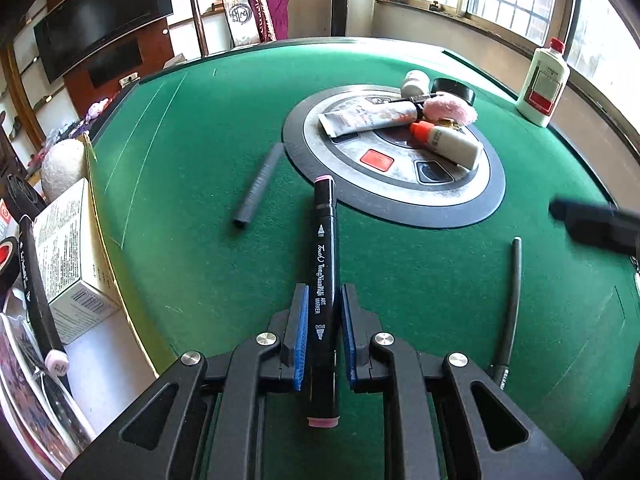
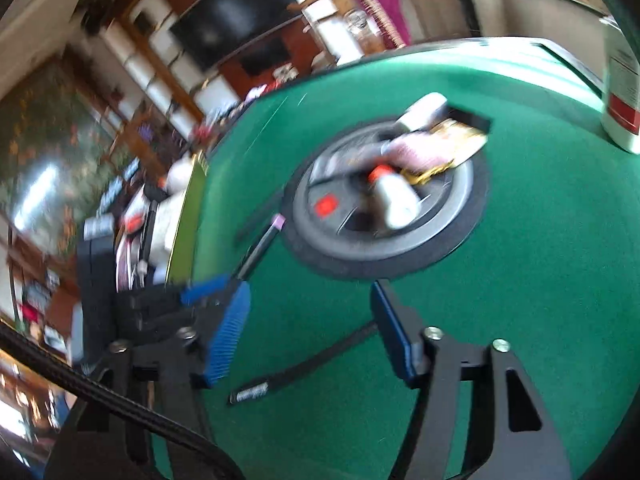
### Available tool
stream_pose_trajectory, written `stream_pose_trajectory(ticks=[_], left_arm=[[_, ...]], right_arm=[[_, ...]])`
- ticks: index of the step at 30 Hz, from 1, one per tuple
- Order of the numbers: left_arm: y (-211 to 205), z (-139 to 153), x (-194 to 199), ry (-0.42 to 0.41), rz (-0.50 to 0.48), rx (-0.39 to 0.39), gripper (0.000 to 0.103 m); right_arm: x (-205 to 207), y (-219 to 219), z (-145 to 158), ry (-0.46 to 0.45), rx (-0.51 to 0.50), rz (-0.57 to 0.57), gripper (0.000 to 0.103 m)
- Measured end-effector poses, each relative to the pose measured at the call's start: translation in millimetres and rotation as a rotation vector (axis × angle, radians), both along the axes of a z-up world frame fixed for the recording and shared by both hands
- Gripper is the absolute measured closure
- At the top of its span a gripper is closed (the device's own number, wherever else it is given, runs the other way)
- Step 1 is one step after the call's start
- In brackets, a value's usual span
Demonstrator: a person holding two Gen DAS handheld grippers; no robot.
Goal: Organize objects
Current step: 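Grasp a thin black marker with the right gripper while the left holds the pink-capped marker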
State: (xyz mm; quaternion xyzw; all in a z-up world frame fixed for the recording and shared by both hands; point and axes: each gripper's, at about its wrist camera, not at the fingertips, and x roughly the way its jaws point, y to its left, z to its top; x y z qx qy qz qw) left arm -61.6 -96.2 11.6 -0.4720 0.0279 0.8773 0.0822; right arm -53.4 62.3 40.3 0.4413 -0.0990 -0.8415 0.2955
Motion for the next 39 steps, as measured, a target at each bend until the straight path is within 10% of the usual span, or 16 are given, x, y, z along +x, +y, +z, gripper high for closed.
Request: stream_pose_trajectory(ticks=[18, 21, 26, 32, 37, 39], left_arm=[[-2, -2, -3, 0.013, -0.015, -0.009, 0.090], [-2, -2, -2, 0.013, -0.014, -0.009, 0.090], [-1, -2, -3, 0.016, -0.010, -0.012, 0.090], [-1, -2, -2, 0.017, -0.009, -0.011, 0.089], [-1, -2, -2, 0.017, -0.009, -0.011, 0.089], [-1, -2, -2, 0.018, -0.010, -0.012, 0.089]], right_arm=[[39, -19, -38, -0.008, 0.357, 0.436, 0.027], [51, 0, -32, 0.036, 0.413, 0.347, 0.027], [55, 51, -26, -0.063, 0.209, 0.149, 0.024], [57, 37, -46, -0.120, 0.184, 0.147, 0.022], [53, -18, -44, 0.034, 0.372, 0.197, 0.042], [49, -40, -46, 0.108, 0.455, 0.229, 0.064]])
